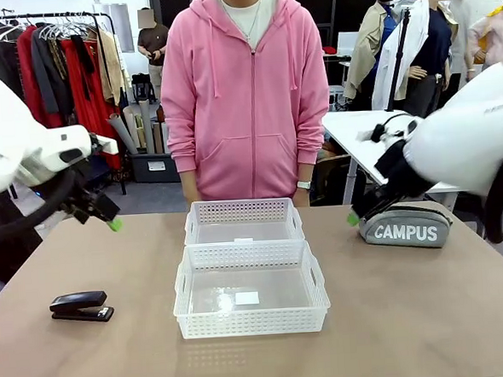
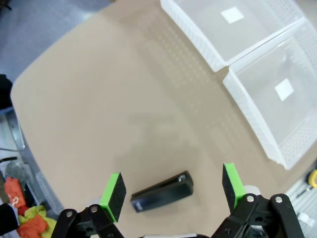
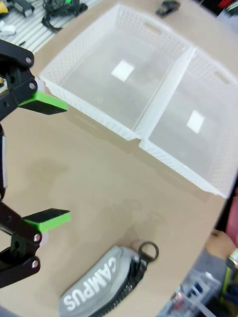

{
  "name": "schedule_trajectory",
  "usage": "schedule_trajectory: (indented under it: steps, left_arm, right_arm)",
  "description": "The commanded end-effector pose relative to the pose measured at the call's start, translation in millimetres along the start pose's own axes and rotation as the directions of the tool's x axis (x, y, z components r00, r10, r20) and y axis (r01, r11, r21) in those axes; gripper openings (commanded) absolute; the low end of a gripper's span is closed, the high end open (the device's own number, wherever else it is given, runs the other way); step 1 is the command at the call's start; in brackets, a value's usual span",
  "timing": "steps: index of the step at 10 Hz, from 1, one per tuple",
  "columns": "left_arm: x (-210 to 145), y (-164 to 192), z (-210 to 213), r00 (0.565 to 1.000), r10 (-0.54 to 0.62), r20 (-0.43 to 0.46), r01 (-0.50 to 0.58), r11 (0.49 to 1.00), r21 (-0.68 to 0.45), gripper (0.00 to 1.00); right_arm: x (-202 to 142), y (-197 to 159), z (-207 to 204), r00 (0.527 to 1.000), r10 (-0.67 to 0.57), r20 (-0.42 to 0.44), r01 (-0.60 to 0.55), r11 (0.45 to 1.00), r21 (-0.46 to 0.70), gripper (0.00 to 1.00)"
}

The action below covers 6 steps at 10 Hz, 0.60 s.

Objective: Distribute items into two baskets.
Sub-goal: Pick up the Pencil pouch that the person points to.

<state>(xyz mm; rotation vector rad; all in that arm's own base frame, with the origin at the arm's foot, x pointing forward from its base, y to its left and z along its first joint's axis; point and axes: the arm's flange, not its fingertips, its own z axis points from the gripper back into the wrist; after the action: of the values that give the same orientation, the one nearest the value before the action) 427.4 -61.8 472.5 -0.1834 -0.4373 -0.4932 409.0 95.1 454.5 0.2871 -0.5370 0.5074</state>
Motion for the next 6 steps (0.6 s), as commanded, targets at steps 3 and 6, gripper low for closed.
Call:
schedule_trajectory:
  steps: [3, 6]
  left_arm:
    - [-2.1, 79.8, 58.8, 0.998, 0.041, 0.042, -0.031, 0.977, -0.212, 1.0]
    - [-21.0, 132.8, 105.5, 0.975, 0.191, 0.114, -0.146, 0.937, -0.319, 1.0]
  right_arm:
    - [-8.2, -65.9, 51.1, 0.994, -0.094, 0.061, 0.08, 0.976, 0.202, 1.0]
    - [-36.2, -106.6, 92.0, 0.979, -0.174, 0.109, 0.129, 0.935, 0.33, 1.0]
